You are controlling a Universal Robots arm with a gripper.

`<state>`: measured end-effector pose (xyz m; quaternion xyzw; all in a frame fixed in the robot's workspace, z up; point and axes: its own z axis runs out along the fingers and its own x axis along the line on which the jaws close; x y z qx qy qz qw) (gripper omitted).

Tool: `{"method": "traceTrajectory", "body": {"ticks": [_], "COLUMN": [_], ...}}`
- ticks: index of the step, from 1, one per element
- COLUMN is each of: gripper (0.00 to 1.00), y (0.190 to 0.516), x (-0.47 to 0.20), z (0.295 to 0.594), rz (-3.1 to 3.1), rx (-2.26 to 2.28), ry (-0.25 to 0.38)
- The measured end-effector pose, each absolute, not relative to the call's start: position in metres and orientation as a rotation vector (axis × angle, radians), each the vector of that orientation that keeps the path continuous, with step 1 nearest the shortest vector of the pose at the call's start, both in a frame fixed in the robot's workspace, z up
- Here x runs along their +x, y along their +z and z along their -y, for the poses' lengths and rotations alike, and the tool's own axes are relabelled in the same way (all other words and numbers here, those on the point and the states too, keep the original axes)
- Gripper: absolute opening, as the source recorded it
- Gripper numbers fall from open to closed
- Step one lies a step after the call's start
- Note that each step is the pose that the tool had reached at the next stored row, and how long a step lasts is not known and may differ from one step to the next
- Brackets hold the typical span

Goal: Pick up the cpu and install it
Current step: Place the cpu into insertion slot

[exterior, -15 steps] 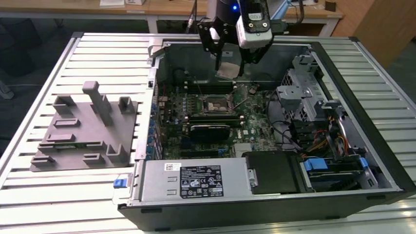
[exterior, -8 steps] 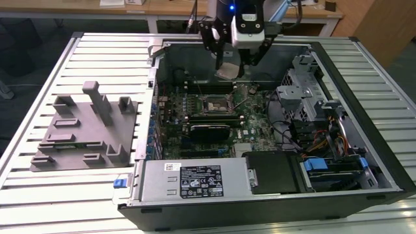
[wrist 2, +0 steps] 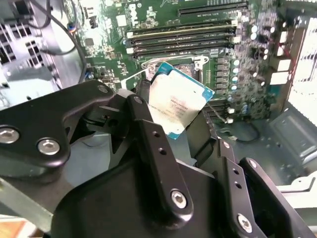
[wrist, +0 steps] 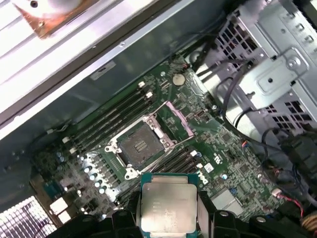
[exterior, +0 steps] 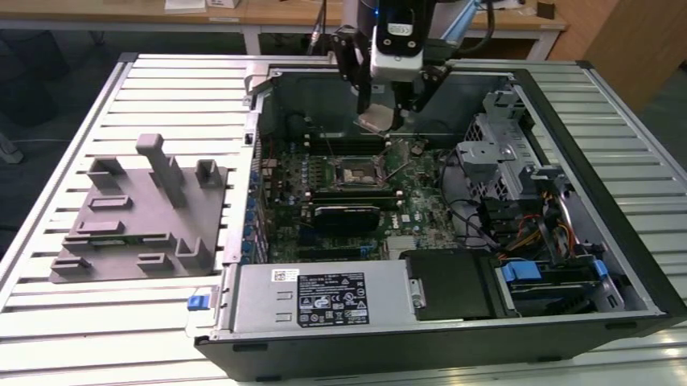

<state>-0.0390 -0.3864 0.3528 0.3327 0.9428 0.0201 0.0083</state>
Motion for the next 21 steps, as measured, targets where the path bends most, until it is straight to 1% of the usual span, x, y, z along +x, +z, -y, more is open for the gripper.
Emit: {"method": "traceTrajectory", "body": {"ticks": [21], "gripper": [0.54], "y": [0.3495], "x": [-0.0390], "z": [0.3864], "rz": [-2.698], "rx": [1.561], "ry": [0.057]}}
